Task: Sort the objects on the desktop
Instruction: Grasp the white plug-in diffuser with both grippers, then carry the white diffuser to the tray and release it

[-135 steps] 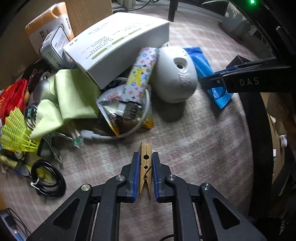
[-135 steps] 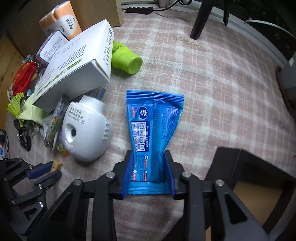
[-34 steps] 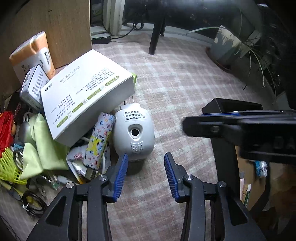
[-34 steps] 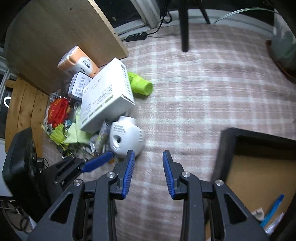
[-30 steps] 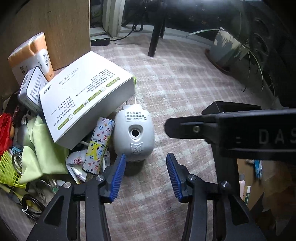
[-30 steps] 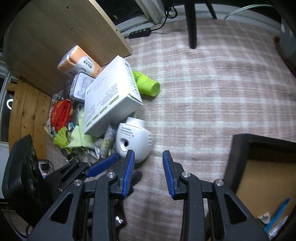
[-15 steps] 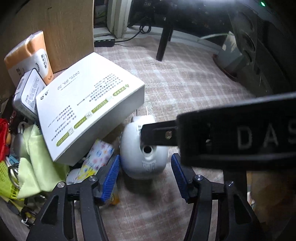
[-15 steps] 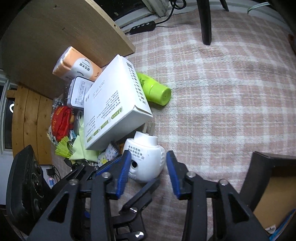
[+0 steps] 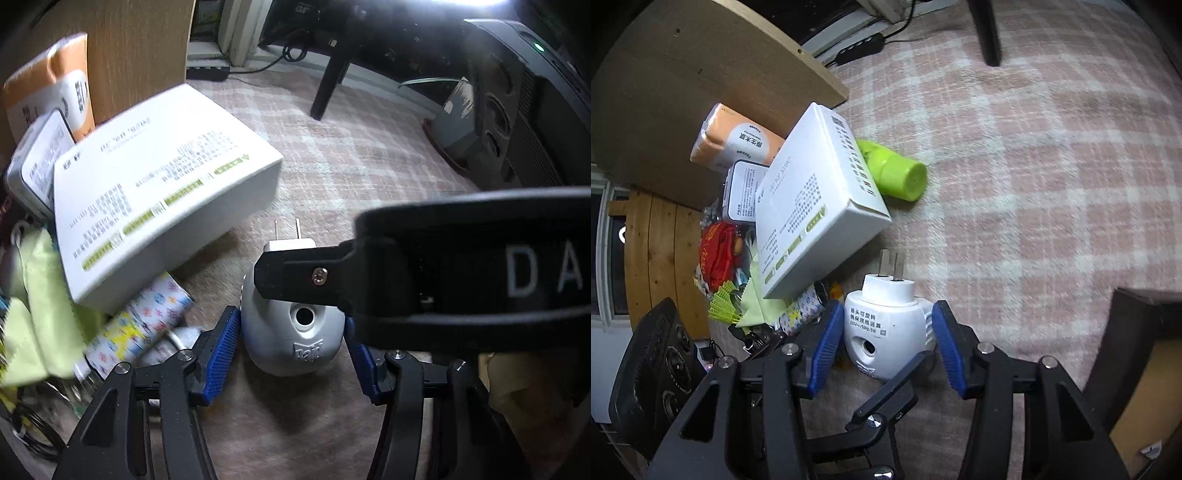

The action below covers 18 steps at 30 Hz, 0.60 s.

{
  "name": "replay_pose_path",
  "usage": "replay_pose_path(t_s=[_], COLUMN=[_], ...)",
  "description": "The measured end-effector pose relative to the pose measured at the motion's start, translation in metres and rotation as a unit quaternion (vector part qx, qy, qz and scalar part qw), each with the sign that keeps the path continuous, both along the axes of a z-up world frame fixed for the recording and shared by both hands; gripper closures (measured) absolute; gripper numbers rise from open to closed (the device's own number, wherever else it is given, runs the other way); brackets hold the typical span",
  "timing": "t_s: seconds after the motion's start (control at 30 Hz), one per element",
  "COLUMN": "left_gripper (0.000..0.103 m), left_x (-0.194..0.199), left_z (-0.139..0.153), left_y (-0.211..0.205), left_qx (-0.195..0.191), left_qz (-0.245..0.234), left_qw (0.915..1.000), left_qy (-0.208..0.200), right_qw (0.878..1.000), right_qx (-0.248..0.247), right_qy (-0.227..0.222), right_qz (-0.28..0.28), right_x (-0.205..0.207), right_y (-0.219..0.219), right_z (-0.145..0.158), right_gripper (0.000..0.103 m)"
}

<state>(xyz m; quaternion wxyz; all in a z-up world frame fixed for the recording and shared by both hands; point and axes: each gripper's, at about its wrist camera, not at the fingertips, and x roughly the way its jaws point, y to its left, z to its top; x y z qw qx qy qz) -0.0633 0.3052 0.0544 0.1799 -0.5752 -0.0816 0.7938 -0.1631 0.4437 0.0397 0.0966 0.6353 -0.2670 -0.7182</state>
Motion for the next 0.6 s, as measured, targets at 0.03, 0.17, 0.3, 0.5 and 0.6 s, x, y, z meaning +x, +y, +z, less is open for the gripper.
replay_pose_path(t_s=[0.03, 0.17, 0.3, 0.5, 0.6], left_gripper=[0.049, 0.049, 0.049, 0.049, 0.049], left_x=[0.002, 0.012, 0.02, 0.04, 0.046], left_z=[0.001, 0.015, 0.031, 0.058, 0.065], left_y=[0.002, 0.013, 0.03, 0.067, 0.088], left_qx=[0.007, 0.01, 0.015, 0.018, 0.023], left_qz=[0.001, -0.008, -0.023, -0.063, -0.086], left_qw=[1.0, 0.9999, 0.9996, 0.9975, 0.9956], left_qy=[-0.003, 0.004, 0.011, 0.026, 0.028], right_qw=[1.0, 1.0, 1.0, 0.998, 0.997], right_qx=[0.004, 0.007, 0.015, 0.025, 0.035], right_qy=[0.004, 0.013, 0.023, 0.034, 0.037], right_qz=[-0.002, -0.006, -0.015, -0.039, -0.052], right_x=[0.003, 0.018, 0.036, 0.072, 0.09], right_y=[0.001, 0.013, 0.028, 0.067, 0.085], right_z=[0.003, 0.019, 0.036, 0.062, 0.068], right_gripper=[0.054, 0.054, 0.054, 0.054, 0.054])
